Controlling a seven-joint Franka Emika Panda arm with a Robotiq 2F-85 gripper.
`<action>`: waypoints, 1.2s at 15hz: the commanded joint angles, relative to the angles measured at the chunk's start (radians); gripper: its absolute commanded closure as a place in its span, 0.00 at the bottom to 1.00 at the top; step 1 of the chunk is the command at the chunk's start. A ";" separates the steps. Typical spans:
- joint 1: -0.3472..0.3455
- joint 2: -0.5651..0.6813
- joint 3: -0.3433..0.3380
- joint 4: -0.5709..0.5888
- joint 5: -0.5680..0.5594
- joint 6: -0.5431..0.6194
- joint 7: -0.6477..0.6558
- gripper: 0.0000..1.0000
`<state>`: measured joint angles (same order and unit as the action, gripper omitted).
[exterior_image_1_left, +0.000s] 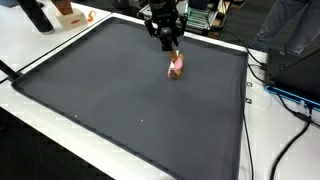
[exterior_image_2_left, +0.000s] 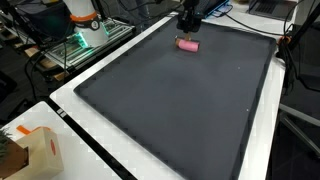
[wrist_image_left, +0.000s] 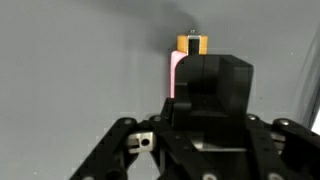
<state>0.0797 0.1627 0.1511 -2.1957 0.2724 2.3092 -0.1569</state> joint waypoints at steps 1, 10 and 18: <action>0.023 0.082 -0.027 -0.036 -0.122 0.066 0.082 0.76; 0.041 0.066 -0.039 -0.020 -0.243 0.067 0.207 0.76; 0.031 0.057 -0.059 -0.006 -0.271 0.055 0.226 0.76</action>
<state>0.1186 0.1602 0.1321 -2.1741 0.0933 2.3137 0.0341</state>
